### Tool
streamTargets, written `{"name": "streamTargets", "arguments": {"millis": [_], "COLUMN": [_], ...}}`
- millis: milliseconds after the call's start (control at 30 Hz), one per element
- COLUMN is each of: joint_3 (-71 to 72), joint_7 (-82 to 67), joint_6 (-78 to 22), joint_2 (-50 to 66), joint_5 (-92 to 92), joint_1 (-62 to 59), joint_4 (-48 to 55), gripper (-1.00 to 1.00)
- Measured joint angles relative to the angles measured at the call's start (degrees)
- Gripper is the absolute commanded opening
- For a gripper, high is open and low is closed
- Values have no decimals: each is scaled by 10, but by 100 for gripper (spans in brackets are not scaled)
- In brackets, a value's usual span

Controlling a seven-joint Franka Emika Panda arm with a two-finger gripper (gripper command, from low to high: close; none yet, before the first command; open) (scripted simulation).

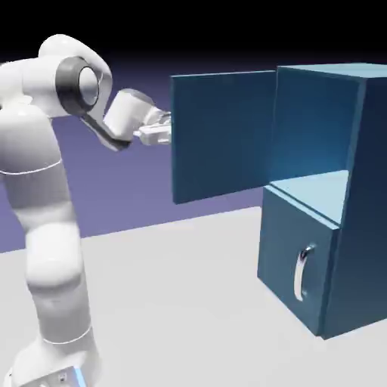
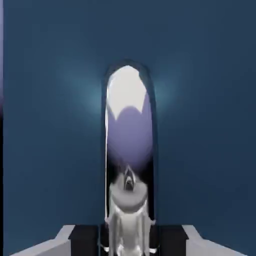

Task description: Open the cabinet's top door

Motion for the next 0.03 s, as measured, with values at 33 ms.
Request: {"name": "streamTargets", "arguments": {"millis": [33], "joint_3": [-1], "joint_7": [9], "joint_6": [-22], "joint_2": [21], "joint_5": [-2], "joint_1": [9], "joint_4": [16], "gripper": [-100]}}
